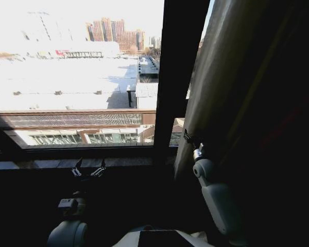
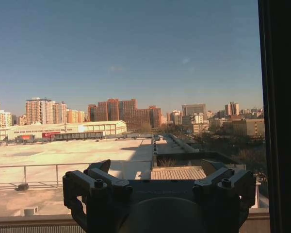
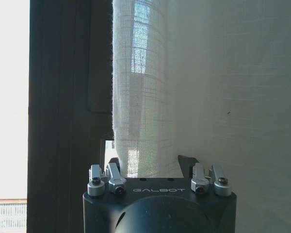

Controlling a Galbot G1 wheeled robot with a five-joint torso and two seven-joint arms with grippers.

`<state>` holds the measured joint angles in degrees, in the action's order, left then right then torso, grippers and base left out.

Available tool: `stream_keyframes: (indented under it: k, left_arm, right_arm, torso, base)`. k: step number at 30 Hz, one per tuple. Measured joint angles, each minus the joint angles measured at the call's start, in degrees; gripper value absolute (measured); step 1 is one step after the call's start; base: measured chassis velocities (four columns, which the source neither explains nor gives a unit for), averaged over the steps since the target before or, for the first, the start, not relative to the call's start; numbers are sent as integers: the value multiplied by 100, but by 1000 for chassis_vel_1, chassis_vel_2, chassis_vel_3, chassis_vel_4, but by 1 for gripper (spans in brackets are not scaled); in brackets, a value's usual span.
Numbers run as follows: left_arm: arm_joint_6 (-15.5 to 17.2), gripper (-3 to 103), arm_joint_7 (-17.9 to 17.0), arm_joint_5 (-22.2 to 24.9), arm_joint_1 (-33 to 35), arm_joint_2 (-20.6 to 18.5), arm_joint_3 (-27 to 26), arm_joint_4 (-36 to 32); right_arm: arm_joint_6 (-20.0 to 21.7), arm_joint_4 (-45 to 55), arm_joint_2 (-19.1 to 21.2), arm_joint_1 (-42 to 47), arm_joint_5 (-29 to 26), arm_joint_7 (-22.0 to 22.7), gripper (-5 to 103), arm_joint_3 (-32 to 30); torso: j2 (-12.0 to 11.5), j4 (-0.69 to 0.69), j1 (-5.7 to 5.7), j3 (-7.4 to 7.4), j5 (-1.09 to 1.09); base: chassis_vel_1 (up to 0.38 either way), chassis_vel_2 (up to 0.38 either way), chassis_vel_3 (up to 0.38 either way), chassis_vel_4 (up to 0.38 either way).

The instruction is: Open the curtains by pulling them apart, changing their state from closed to fully open.

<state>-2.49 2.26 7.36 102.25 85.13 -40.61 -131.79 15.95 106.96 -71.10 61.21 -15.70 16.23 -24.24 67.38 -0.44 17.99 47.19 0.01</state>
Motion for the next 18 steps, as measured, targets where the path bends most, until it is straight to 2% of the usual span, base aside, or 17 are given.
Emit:
stream_keyframes:
  k: [2, 3, 4, 5, 7, 8, 10, 12, 13, 14, 18]
  left_arm:
    - [-4, 100, 0, 0, -3, 6, 17, 8]
    - [-4, 100, 0, 0, -3, 6, 17, 8]
    - [-7, 100, 0, 0, -5, 7, 20, 14]
    - [-8, 100, 0, -1, -6, 8, 22, 17]
    - [-16, 100, 0, -4, -7, 9, 25, 21]
    - [-16, 100, 0, -4, -7, 9, 25, 21]
    - [-22, 100, 0, -6, -8, 9, 28, 21]
    - [-24, 100, 0, -7, -10, 8, 29, 21]
    - [-25, 100, 0, -8, -10, 9, 31, 22]
    - [-29, 100, 0, -13, -10, 13, 38, 24]
    - [-44, 100, 0, -27, -10, 27, 59, 28]
  right_arm:
    - [0, 0, 10, 8, -1, -8, 50, 1]
    - [0, 0, 10, 8, -1, -8, 50, 1]
    - [-1, 1, 13, 11, 0, -12, 44, 1]
    - [-2, 2, 14, 13, -1, -13, 44, 1]
    - [-7, 17, 16, 26, -1, -21, 34, 2]
    - [-7, 17, 16, 26, -1, -21, 34, 2]
    - [-11, 30, 15, 31, -1, -25, 22, 2]
    - [-13, 37, 14, 32, -2, -26, 22, 2]
    - [-14, 45, 14, 36, -3, -29, 17, 0]
    - [-16, 60, 18, 44, -5, -32, 6, -1]
    - [-26, 91, 43, 69, -7, -35, 1, -14]
  torso:
    - [0, 0, 0, 0, 0]
    - [0, 0, 0, 0, 0]
    - [0, 0, 0, 0, 1]
    - [0, 0, 0, 0, 0]
    - [0, 0, 0, 0, 0]
    - [0, 0, 0, 0, 0]
    - [0, 0, 0, 0, 0]
    - [0, 0, 0, 0, 0]
    - [0, 0, 0, 0, 0]
    - [0, 0, 0, 0, 0]
    - [0, 0, 0, 0, 0]
  base:
    - [0, 0, 0, 0]
    - [0, 0, 0, 0]
    - [0, 0, 0, 0]
    - [0, 0, 0, 0]
    - [0, 0, 0, 0]
    - [0, 0, 0, 0]
    - [0, 0, 0, 0]
    - [0, 0, 0, 0]
    - [0, 0, 0, 0]
    - [0, 0, 0, 0]
    - [0, 0, 0, 0]
